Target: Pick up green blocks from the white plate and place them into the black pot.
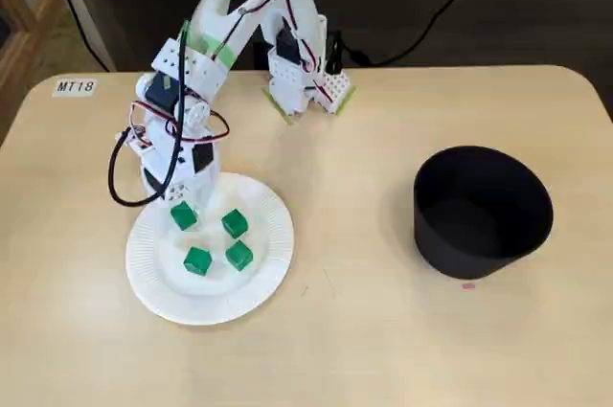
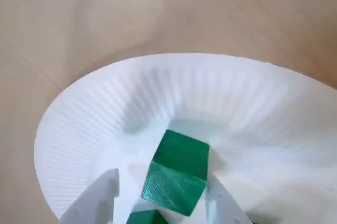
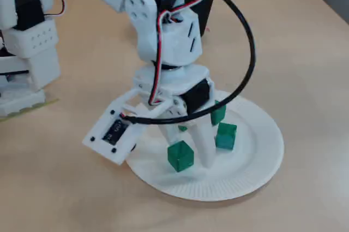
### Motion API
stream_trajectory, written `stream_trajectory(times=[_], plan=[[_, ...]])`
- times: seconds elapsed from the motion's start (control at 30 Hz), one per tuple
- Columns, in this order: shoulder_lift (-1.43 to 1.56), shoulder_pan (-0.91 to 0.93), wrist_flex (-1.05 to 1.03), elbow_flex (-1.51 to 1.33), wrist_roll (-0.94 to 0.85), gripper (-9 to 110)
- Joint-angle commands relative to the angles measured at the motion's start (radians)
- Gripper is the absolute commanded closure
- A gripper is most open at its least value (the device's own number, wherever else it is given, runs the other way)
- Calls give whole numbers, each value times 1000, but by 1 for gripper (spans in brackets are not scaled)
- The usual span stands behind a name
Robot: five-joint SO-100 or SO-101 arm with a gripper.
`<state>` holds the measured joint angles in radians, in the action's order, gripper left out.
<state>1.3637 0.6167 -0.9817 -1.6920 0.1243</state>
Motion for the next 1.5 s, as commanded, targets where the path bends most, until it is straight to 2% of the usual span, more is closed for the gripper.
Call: stream_trajectory(times=[0.0,0.1,0.17,0.2,0.57,0.8,0.97,1.17,1.3,1.47], plan=[[3,8,18,46,3,82],[-3,14,38,46,2,91],[-9,14,52,46,6,103],[-9,12,58,46,5,104],[92,-32,37,38,-2,104],[238,-146,-37,35,29,104],[391,-328,-109,37,117,104],[551,-653,-153,40,207,104],[612,-900,-135,35,238,104],[595,-1181,-14,15,245,104]])
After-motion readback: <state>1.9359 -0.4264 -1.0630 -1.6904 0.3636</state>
